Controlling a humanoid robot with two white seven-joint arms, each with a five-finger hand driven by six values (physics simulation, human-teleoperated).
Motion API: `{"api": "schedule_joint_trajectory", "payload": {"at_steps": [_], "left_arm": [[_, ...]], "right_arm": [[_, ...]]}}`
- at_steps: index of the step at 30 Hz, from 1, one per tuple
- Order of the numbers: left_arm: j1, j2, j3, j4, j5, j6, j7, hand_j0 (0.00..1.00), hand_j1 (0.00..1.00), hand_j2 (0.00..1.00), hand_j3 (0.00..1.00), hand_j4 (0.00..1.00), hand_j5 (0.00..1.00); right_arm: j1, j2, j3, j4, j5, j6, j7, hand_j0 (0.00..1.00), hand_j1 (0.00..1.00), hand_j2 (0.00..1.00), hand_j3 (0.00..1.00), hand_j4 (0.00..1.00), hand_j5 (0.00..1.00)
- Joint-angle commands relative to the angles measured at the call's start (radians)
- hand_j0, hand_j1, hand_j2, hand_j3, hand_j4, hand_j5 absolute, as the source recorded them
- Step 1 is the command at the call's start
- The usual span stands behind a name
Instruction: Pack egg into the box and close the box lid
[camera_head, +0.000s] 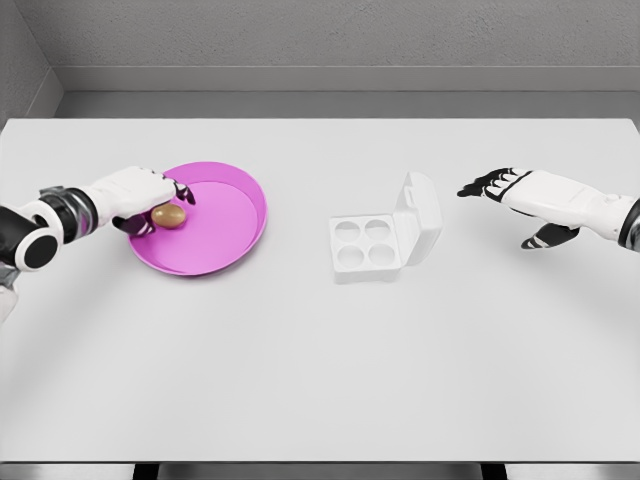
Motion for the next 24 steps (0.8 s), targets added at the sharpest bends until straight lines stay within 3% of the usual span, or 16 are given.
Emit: {"api": "schedule_joint_trajectory", "payload": {"at_steps": [1,24], "left_arm": [[-0.002,-0.001,0.001,0.001,-0.002,0.000,0.000,0.76,0.76,0.76,0.76,0.76,0.76],[0.000,-0.032,-0.004,0.035,-0.013,0.005,0.000,0.72,0.72,0.72,0.72,0.72,0.72]], "right_arm": [[0.000,-0.001,0.000,0.002,-0.006,0.002,0.000,1.00,1.00,1.00,1.00,1.00,1.00],[0.000,-0.001,0.000,0.004,-0.008,0.002,0.000,1.00,1.00,1.00,1.00,1.00,1.00]]}}
